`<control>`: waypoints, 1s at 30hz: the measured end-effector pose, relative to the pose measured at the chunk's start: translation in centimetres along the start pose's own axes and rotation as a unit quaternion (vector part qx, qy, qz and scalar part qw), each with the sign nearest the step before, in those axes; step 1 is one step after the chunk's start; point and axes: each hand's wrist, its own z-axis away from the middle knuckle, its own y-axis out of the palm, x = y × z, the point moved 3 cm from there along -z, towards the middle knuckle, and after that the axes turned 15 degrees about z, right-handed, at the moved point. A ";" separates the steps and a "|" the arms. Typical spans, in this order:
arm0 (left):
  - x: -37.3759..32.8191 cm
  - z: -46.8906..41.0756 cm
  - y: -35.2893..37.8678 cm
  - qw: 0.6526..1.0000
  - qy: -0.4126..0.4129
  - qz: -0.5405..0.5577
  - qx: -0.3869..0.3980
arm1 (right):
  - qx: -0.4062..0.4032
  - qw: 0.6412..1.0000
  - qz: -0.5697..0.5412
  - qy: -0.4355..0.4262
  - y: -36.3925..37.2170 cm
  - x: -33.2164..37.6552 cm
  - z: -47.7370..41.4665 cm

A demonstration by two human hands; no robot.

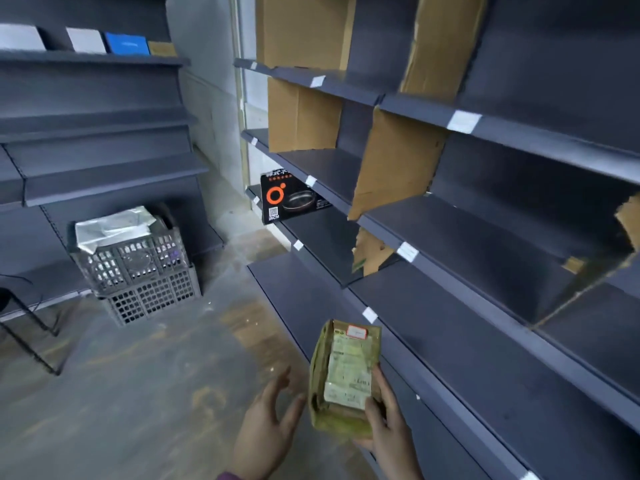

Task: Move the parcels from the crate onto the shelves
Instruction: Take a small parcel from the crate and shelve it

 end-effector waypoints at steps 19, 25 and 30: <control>2.1 -30.9 -17.8 1.000 0.003 0.007 0.002 | 0.037 0.996 -0.003 -0.079 24.3 18.0 -23.9; 2.6 -43.4 -22.3 0.999 -0.016 -0.039 0.000 | 0.070 0.994 -0.030 -0.078 32.3 23.8 -35.4; 2.7 -52.8 -25.9 0.998 -0.020 -0.064 -0.017 | 0.107 0.990 -0.047 -0.073 37.0 28.5 -43.0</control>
